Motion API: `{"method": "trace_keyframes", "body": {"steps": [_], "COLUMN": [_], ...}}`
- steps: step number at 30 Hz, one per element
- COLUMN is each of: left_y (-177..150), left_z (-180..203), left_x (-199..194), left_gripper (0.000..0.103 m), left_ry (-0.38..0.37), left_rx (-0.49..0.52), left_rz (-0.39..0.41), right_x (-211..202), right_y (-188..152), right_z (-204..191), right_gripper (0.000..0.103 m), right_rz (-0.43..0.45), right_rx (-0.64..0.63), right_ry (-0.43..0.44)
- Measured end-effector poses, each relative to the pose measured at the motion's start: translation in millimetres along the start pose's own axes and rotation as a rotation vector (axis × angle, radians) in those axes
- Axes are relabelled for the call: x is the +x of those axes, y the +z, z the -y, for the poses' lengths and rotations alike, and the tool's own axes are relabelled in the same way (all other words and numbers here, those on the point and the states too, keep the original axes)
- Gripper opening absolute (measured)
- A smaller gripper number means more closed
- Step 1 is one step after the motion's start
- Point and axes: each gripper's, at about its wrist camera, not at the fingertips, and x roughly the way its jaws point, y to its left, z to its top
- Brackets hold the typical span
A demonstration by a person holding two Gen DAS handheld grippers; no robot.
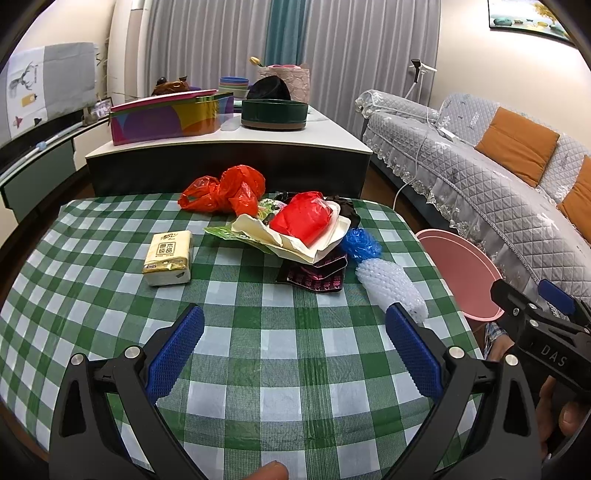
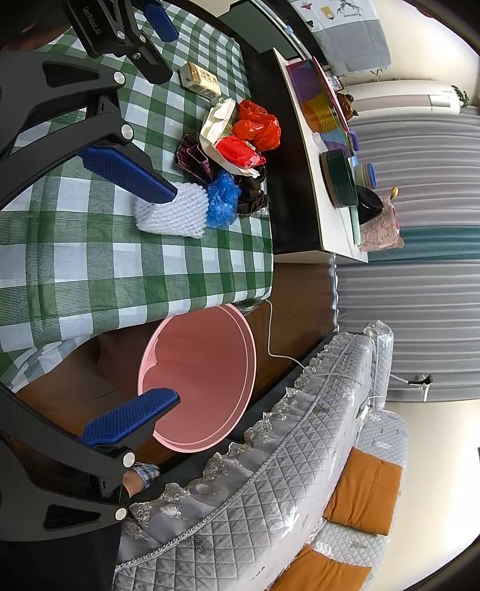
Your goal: Collect trash
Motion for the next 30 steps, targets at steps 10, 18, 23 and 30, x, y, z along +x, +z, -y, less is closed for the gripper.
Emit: {"method": "trace_keyframes", "body": {"steps": [10,18,23,30], "left_y": [0.0,0.0,-0.2,0.4], "left_z": [0.1,0.1,0.1,-1.1], "left_x": [0.0,0.1,0.1,1.8], "left_gripper": [0.095,0.095,0.095,0.095], "left_ry": [0.000,0.000,0.000,0.010], "left_rx": [0.000,0.001,0.000,-0.009], "left_rz": [0.000,-0.001,-0.001,-0.003], "right_x": [0.2,1.3,1.5,5.4], "right_y": [-0.1,-0.7,-1.3,-0.8], "right_z": [0.4,-0.3,-1.7,-1.0], "right_gripper": [0.098,0.098,0.096,0.074], "right_rz": [-0.001,-0.004,-0.004,-0.017], "right_rx": [0.000,-0.001,-0.001,0.013], "right_ry": [0.001,0.006,0.013,0.026]}}
